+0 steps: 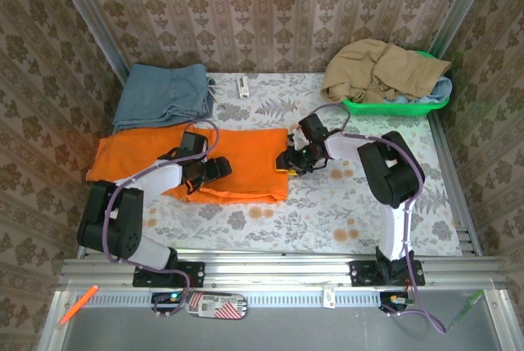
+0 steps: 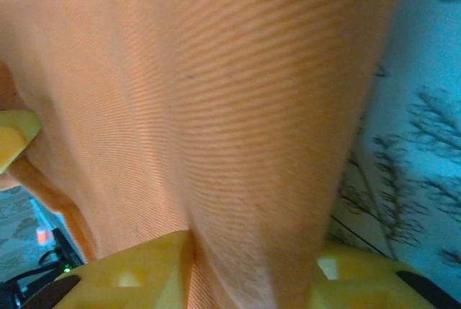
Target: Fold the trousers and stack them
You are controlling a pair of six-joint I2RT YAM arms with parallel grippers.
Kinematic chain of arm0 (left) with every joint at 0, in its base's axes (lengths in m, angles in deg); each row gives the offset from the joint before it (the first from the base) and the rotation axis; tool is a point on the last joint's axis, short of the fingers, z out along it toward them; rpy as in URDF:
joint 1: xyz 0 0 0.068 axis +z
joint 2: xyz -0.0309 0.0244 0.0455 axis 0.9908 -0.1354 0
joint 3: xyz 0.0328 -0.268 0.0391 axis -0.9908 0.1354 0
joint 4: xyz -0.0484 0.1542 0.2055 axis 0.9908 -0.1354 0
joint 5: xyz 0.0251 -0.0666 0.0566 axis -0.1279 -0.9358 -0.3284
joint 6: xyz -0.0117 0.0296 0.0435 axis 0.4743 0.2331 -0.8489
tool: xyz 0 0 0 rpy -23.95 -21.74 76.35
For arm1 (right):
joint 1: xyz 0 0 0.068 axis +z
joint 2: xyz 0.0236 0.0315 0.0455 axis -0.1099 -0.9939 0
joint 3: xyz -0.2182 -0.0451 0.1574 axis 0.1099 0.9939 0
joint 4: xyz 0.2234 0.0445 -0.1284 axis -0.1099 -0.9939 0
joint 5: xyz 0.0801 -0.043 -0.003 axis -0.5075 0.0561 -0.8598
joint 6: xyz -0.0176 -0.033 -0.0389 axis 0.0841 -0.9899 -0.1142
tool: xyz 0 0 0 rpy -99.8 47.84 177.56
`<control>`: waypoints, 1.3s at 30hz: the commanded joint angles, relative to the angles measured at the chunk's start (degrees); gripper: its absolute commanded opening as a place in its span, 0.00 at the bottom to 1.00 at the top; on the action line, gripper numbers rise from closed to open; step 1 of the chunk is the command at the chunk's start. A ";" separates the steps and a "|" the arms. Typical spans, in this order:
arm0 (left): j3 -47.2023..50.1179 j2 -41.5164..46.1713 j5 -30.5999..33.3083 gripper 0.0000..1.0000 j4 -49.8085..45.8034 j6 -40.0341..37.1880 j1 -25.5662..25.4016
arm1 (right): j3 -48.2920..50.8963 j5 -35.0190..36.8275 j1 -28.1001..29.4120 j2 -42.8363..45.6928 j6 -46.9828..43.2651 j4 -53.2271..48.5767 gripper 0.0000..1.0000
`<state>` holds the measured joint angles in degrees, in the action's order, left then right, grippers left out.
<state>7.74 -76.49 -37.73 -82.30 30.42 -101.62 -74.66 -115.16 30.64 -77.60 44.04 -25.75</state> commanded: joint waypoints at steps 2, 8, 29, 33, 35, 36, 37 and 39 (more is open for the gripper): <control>3.35 -3.74 -1.09 0.80 0.68 1.20 0.33 | 0.50 -4.08 2.88 -0.47 1.65 3.83 0.28; 2.53 0.43 -0.90 0.80 -2.71 0.83 0.42 | 3.45 1.67 1.57 8.22 2.72 0.92 0.00; -9.47 11.26 5.67 0.85 -19.33 -1.00 5.54 | 2.82 22.33 -24.11 40.35 -11.03 -39.63 0.00; -10.47 10.33 6.10 0.85 -20.44 -1.57 6.70 | 0.35 14.45 -24.34 39.22 -10.66 -38.42 0.00; -11.00 10.22 6.19 0.84 -21.23 -1.99 7.38 | -0.17 9.18 -23.66 38.52 -10.18 -37.61 0.00; -11.51 10.30 6.34 0.85 -21.84 -2.34 7.66 | -0.47 8.80 -22.57 38.52 -9.64 -37.55 0.00; -11.90 10.46 6.57 0.84 -22.62 -2.63 7.94 | -0.76 9.11 -21.27 38.58 -9.21 -38.05 0.00; -12.70 11.11 6.88 0.84 -24.01 -3.17 8.23 | -1.84 10.49 -18.36 38.83 -6.98 -38.21 0.00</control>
<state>-2.24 -66.07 -32.11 -103.11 28.78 -93.99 -73.67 -101.28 9.29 -39.24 34.66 -64.04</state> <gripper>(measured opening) 0.846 0.103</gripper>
